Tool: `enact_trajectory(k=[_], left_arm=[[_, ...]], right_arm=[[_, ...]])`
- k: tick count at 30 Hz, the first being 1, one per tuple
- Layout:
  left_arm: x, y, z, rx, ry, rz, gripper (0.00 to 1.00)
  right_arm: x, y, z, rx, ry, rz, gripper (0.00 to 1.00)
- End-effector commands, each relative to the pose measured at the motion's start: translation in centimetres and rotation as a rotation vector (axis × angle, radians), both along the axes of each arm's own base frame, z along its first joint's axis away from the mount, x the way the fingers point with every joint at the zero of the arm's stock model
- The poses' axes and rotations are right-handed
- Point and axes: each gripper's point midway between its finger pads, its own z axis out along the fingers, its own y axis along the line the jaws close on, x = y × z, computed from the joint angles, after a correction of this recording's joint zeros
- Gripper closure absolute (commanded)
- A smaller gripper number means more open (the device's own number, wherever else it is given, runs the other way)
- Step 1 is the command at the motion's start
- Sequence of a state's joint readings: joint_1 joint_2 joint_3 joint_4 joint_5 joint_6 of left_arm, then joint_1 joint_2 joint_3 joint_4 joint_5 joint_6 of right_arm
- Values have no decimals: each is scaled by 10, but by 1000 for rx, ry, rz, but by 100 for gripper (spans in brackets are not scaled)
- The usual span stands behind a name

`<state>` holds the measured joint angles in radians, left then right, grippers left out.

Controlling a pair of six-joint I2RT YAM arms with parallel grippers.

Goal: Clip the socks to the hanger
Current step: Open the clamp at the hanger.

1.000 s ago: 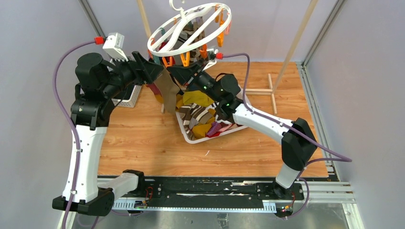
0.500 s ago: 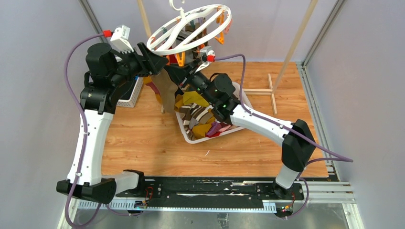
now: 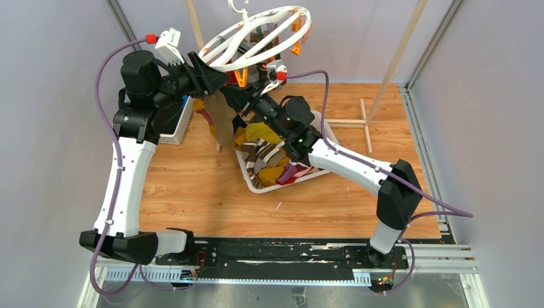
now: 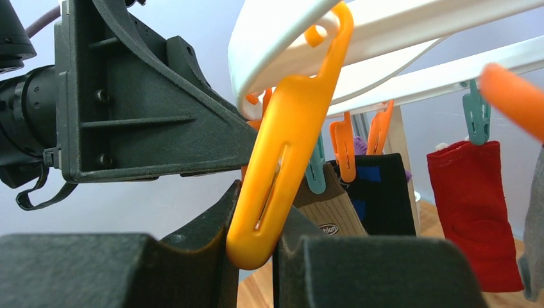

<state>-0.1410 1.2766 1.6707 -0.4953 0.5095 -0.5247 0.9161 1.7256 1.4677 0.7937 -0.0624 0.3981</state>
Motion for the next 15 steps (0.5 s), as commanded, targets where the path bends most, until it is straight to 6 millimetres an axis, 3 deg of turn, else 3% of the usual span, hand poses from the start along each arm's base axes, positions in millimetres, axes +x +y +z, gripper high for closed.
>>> enact_trajectory(k=[1, 15], left_arm=[[0, -4, 17, -9, -72, -21, 45], [5, 13, 8, 74, -103, 115, 41]], right_arm=[[-7, 14, -6, -43, -8, 34, 100], [-3, 17, -9, -68, 1, 14, 100]])
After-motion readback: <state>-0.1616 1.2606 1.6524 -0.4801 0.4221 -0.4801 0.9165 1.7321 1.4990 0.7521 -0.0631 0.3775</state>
